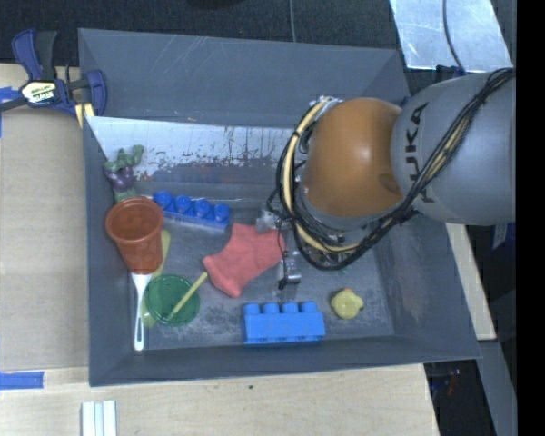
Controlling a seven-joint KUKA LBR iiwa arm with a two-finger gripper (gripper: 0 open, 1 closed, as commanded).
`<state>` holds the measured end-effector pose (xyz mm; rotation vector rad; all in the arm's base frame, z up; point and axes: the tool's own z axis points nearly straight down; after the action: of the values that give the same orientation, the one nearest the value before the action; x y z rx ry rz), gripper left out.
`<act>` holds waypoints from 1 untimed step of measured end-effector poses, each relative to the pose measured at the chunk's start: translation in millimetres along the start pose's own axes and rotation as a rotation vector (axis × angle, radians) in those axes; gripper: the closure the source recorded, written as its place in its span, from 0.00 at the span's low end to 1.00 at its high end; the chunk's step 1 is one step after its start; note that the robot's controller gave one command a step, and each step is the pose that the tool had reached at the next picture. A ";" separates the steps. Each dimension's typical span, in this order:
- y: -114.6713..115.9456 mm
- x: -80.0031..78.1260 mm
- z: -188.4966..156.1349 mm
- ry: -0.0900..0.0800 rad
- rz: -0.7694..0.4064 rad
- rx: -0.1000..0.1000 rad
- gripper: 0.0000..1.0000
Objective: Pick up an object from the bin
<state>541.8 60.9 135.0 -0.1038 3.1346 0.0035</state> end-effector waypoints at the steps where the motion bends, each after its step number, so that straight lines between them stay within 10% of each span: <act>1: 0.0 0.0 0.0 0.000 0.000 0.000 0.00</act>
Offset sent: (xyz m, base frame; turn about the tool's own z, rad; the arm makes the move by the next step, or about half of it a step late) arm 0.0364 0.0217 -0.0641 0.0772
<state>541.8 60.9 135.0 -0.1033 3.1347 0.0036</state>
